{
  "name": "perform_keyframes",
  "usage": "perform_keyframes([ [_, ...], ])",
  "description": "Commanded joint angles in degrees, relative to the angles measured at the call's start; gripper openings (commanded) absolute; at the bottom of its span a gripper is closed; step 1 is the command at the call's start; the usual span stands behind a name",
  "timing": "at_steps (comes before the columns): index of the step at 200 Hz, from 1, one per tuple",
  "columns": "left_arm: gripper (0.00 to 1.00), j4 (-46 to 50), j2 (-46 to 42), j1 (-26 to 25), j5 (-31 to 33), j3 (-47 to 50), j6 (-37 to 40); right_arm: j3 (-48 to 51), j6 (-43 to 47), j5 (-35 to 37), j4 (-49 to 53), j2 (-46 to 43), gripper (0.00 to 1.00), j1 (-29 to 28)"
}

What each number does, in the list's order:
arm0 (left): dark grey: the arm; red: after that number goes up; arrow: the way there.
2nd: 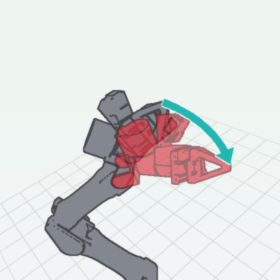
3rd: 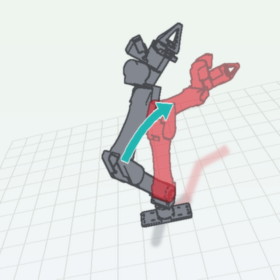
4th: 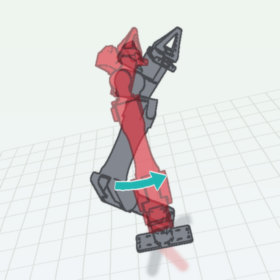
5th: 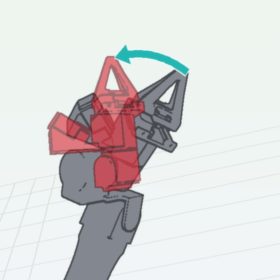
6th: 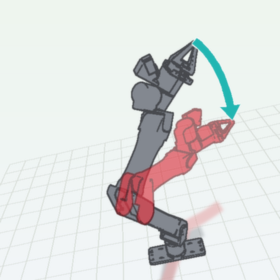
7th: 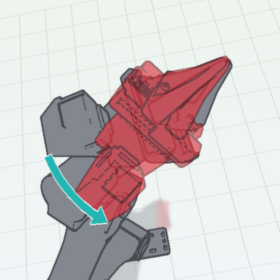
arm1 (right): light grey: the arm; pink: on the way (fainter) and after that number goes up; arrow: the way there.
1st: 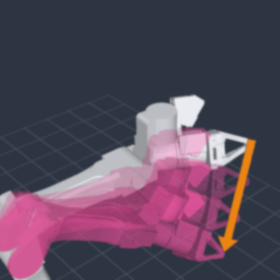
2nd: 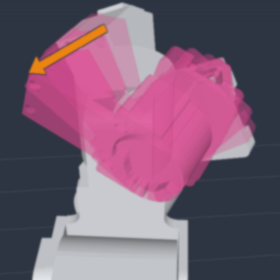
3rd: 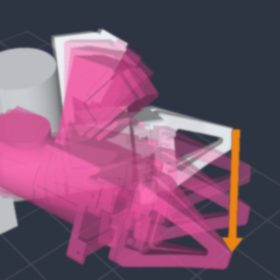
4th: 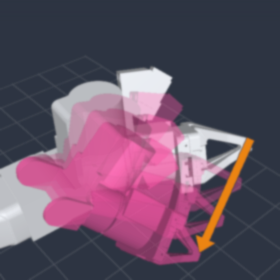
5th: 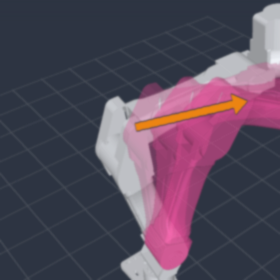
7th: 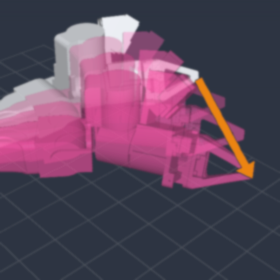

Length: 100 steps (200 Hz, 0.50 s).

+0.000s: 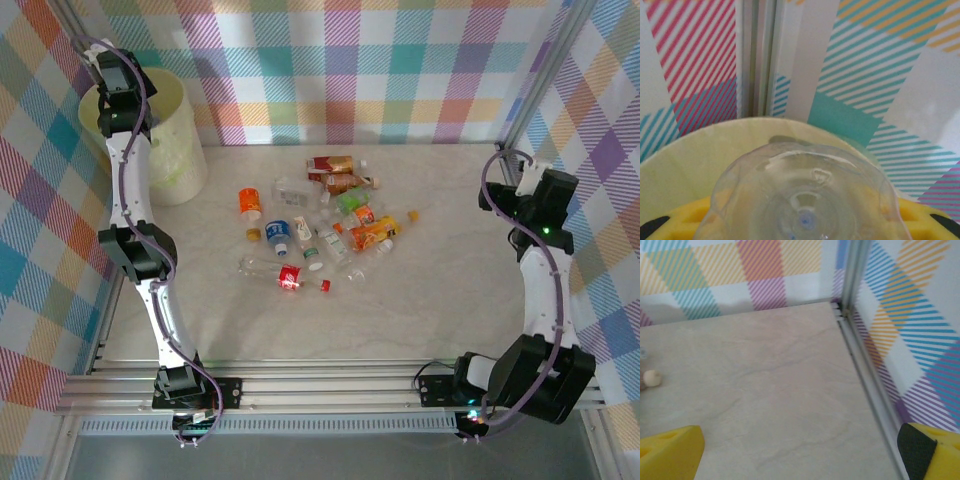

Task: Put the plastic bottles in the bin

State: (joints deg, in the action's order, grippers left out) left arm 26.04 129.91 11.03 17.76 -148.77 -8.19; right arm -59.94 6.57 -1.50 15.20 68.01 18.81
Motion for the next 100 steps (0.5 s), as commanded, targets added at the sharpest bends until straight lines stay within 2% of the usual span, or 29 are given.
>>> perform_keyframes([
  [1,0.51,1.68,0.77,0.65,-1.22,-1.81,-1.31,-0.04,0.99,9.28,3.65,-1.4,1.0,0.7],
  [26,0.53,2.73,1.14,0.67,-1.8,-1.79,-2.14,-2.81,1.03,16.66,8.06,-1.99,1.0,1.53],
  [51,0.55,4.33,0.79,0.75,-6.06,-1.81,-3.97,-3.94,1.43,20.55,9.08,-4.29,1.0,2.77],
  [64,0.58,5.14,0.78,0.74,-10.04,-1.79,-4.55,-4.11,2.24,19.49,9.03,-5.15,1.0,3.08],
  [81,0.64,5.72,0.79,0.74,-15.93,-1.82,-4.97,-4.34,2.42,14.52,9.3,-5.56,1.0,3.08],
  [100,0.73,6.62,0.15,0.73,-17.32,-1.85,-6.13,-5.54,0.46,10.93,10.0,-5.78,1.0,3.01],
])
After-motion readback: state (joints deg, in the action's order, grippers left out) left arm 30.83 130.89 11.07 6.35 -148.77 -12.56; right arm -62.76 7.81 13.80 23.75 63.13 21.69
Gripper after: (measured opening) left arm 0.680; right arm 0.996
